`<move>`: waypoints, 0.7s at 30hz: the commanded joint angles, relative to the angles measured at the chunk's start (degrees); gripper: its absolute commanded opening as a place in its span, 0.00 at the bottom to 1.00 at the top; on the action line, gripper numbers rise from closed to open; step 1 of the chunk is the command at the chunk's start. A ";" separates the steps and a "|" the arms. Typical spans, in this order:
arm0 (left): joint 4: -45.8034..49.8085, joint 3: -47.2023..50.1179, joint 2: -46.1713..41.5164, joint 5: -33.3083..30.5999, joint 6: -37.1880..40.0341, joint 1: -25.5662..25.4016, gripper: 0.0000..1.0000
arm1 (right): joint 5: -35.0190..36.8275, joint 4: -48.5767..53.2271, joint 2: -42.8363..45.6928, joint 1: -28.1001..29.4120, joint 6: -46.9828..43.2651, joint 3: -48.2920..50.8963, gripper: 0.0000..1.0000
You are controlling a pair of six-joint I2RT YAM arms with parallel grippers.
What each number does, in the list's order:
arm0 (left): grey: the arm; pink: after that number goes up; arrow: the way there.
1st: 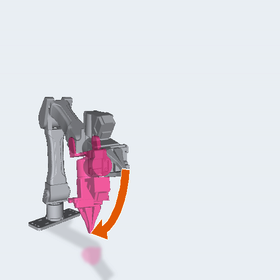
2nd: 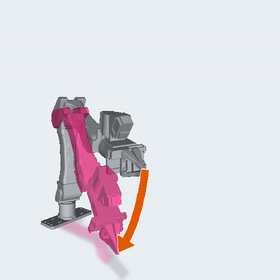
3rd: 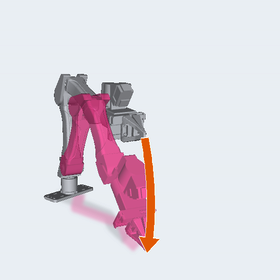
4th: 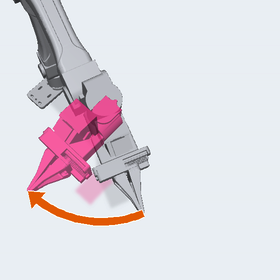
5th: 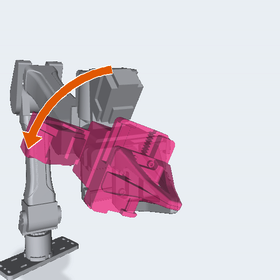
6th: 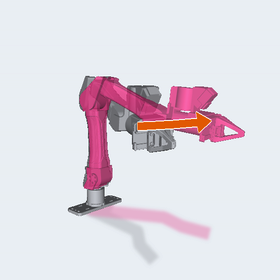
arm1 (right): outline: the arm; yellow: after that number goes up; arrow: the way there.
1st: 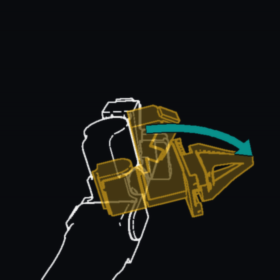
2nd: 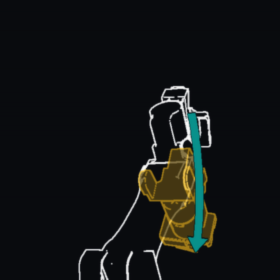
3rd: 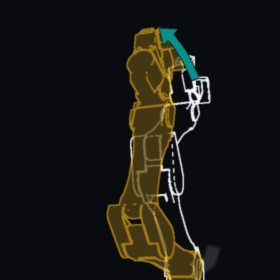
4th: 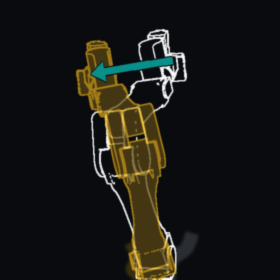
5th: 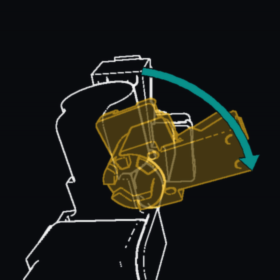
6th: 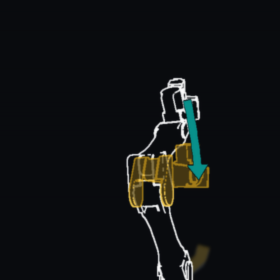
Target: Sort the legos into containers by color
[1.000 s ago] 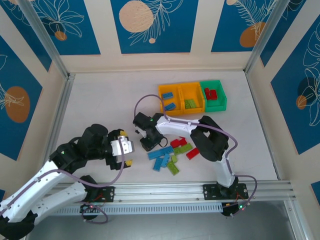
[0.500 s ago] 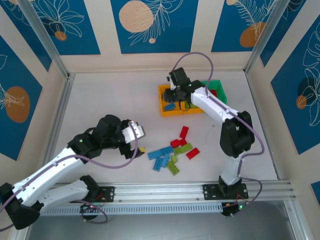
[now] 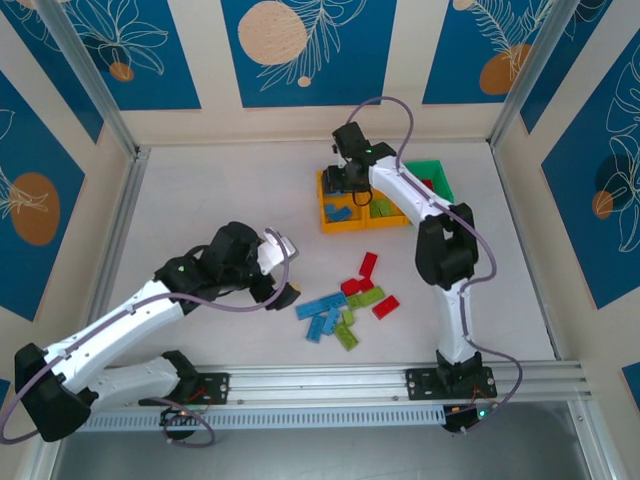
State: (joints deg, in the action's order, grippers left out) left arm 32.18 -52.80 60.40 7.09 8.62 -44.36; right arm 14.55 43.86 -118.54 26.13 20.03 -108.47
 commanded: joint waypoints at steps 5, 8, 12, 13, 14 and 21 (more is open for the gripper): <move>1.70 -1.20 5.76 5.40 7.36 -0.80 1.00 | -4.54 -0.57 24.86 0.24 8.24 21.73 0.65; 1.86 -0.98 9.75 5.90 9.73 -1.55 1.00 | -5.35 1.23 30.87 0.15 10.05 28.42 0.67; 4.85 -3.46 18.39 6.76 9.84 -2.35 0.97 | -6.62 5.01 34.84 0.15 10.90 32.29 0.67; 6.27 -4.52 20.91 6.80 9.91 -2.73 0.95 | -6.64 5.54 35.50 0.15 10.89 32.88 0.68; 7.38 -5.39 23.26 6.44 10.05 -3.11 0.92 | -6.47 5.78 35.94 0.15 10.84 33.24 0.67; 8.96 -9.20 33.55 5.31 7.90 -4.42 0.83 | -5.62 6.17 35.96 -0.03 9.95 32.51 0.68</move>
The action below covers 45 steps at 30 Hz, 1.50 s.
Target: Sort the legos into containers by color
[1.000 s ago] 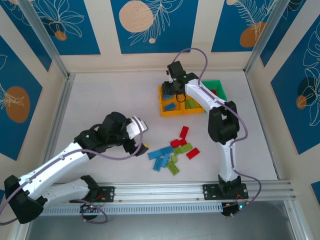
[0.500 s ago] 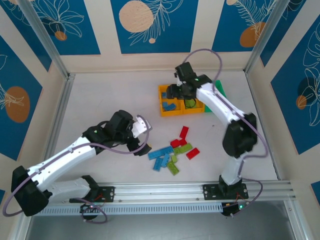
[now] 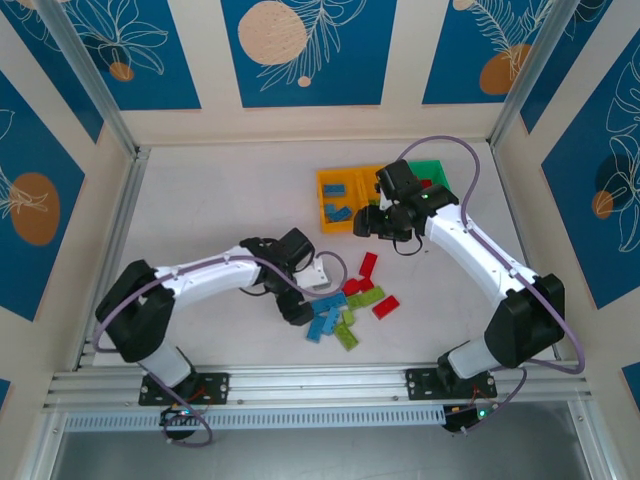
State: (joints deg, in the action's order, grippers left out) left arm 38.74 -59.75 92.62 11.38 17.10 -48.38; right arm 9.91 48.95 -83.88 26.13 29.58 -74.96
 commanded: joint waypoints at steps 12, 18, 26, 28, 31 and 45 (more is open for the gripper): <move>0.86 -2.83 8.31 -2.85 -3.30 -0.51 0.68 | -0.84 1.69 1.27 0.06 0.30 -2.06 0.68; -1.33 -1.98 9.76 -2.50 -4.01 -0.50 0.59 | -0.85 1.75 1.48 0.06 0.72 -1.64 0.68; -2.82 -1.31 5.86 -2.19 -3.94 -0.41 0.39 | -1.64 3.29 3.11 -0.02 1.26 -1.93 0.68; -3.14 -1.79 2.80 -2.87 -3.92 0.00 0.38 | -2.22 3.44 4.40 -0.03 1.99 -1.84 0.68; -4.59 -5.26 0.24 -4.41 -3.86 1.61 0.38 | -2.88 2.66 7.07 -0.09 3.59 -1.25 0.68; -9.05 -52.01 31.14 -11.37 -4.51 11.00 0.39 | -2.91 0.64 12.07 -1.82 7.41 0.69 0.68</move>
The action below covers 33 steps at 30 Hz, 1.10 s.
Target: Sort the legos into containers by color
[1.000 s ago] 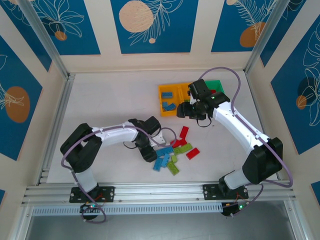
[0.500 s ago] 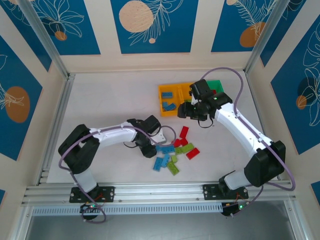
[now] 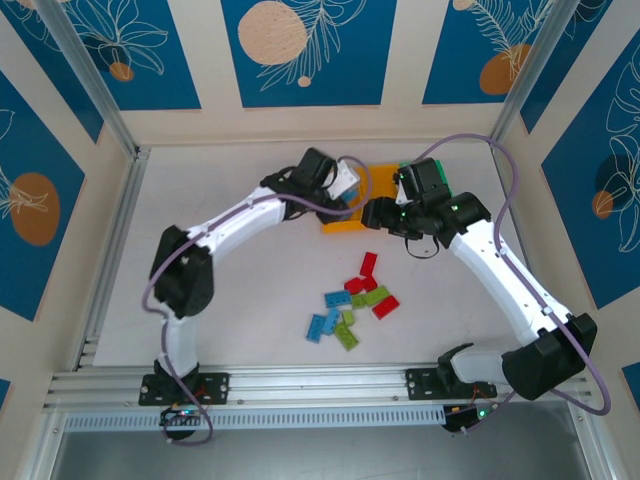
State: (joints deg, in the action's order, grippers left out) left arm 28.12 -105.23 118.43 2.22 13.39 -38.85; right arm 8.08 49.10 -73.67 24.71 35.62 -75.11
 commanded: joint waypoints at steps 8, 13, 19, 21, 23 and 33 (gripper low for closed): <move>4.70 -18.82 12.23 -1.58 -3.00 2.58 0.57 | -1.60 0.69 3.70 -1.07 2.44 2.41 0.69; 2.09 -11.90 3.52 1.76 -4.67 2.58 0.57 | -1.11 0.88 4.24 -1.03 5.66 5.05 0.69; -8.48 11.70 -20.39 8.73 -5.63 2.49 0.56 | 0.77 2.18 2.92 0.19 12.75 10.06 0.69; -10.10 18.49 -27.67 10.76 -4.18 2.42 0.56 | 1.13 2.36 1.74 1.38 14.40 11.52 0.69; -10.01 24.20 -34.72 12.17 -2.32 2.25 0.56 | 1.67 2.01 -0.12 2.77 15.37 12.65 0.69; -2.17 44.61 -59.38 18.14 6.49 1.94 0.61 | 4.75 -1.17 -19.52 5.35 12.64 8.57 0.73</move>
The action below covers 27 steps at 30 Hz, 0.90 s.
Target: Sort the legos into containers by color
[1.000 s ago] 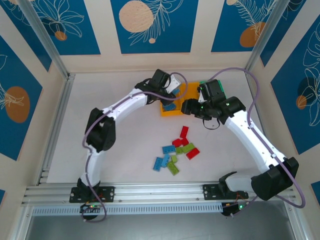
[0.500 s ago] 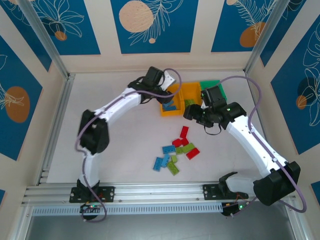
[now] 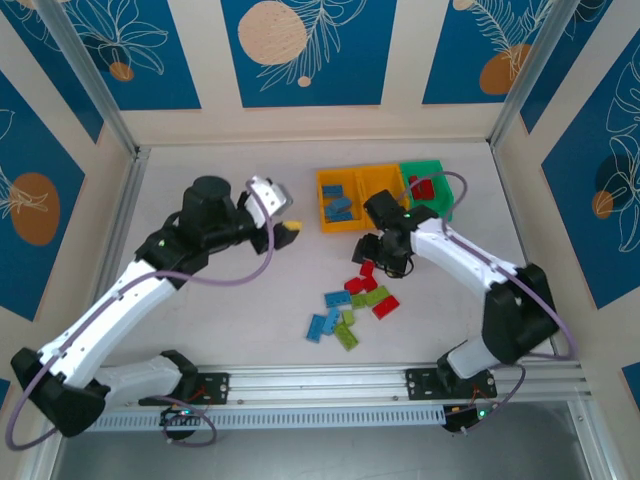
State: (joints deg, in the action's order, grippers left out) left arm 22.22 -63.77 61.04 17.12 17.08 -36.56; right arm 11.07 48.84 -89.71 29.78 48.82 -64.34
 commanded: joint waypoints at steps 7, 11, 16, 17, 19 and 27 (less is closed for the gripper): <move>4.20 6.79 -5.69 4.40 0.97 -0.40 0.63 | 4.02 -4.27 -12.91 0.38 -1.96 -4.32 0.71; 6.56 6.70 -4.03 9.49 5.26 -0.50 0.68 | 5.61 -5.97 -15.02 0.10 -2.49 -4.01 0.58; 9.36 5.32 -0.04 16.46 9.84 -2.73 0.76 | 5.18 -7.34 -13.52 -0.69 -3.16 -2.31 0.38; 8.97 5.40 0.20 17.28 10.58 -3.22 0.79 | 5.58 -7.01 -12.76 -0.83 -3.07 -2.11 0.37; 8.53 5.32 0.86 17.53 11.90 -4.45 0.83 | 6.83 -6.08 -10.00 -1.12 -3.11 -1.44 0.32; 3.19 4.03 3.60 15.84 9.15 -8.07 1.00 | 11.67 -7.30 4.58 -9.19 -6.84 -0.98 0.29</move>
State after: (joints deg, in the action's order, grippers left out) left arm 28.73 -57.91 63.99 31.51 26.87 -43.18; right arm 18.92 42.54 -89.32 24.80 44.56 -64.38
